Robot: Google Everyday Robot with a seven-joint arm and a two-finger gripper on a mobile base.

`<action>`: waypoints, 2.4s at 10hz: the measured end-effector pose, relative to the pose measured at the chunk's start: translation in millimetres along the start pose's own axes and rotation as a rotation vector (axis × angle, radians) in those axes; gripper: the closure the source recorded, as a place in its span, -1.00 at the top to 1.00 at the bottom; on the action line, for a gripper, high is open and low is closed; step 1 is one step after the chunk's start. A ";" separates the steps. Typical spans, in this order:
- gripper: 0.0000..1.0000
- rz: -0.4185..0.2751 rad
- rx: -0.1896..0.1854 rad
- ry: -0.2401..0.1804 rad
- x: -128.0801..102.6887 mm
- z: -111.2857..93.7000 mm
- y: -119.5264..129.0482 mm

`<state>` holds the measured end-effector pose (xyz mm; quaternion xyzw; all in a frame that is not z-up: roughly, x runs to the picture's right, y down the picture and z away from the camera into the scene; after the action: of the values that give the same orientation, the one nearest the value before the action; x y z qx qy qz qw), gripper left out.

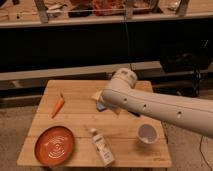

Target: Pick up the ceramic bowl

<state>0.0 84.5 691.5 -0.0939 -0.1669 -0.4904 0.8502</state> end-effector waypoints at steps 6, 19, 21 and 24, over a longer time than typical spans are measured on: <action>0.60 -0.186 0.053 -0.019 -13.2 9.4 -21.6; 0.60 -0.512 0.150 -0.059 -47.4 36.0 -55.7; 0.60 -0.573 0.168 -0.070 -57.5 45.0 -66.1; 0.60 -0.627 0.182 -0.081 -63.1 50.7 -70.7</action>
<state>-100.1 116.1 714.4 0.0192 -0.2644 -0.7072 0.6554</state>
